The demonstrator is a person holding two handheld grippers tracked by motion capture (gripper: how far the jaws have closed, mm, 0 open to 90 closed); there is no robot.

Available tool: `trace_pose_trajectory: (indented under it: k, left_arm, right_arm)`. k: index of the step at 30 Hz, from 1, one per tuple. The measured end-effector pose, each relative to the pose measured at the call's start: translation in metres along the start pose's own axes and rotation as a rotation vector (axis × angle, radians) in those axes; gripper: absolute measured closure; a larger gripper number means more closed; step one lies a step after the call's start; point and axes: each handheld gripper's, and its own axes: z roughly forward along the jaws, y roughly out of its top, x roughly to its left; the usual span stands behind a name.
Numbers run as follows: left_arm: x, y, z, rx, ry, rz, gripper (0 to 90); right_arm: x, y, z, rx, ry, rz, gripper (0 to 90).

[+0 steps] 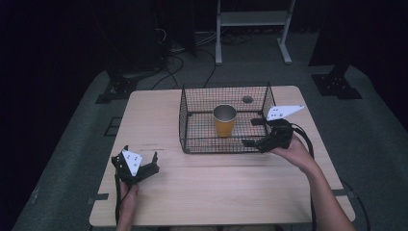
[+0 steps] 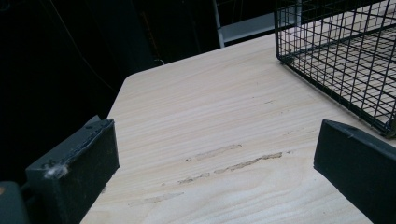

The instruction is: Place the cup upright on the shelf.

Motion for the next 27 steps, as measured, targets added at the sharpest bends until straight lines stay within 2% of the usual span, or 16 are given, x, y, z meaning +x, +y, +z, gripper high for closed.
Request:
trace_pose_trajectory:
  k: [27]
  left_arm:
    - [0.0, 0.0, 0.0, 0.0, -0.002, 0.003, 0.0]
  right_arm:
    - [0.012, -0.029, -0.029, -0.001, -0.011, 0.009, 6.4]
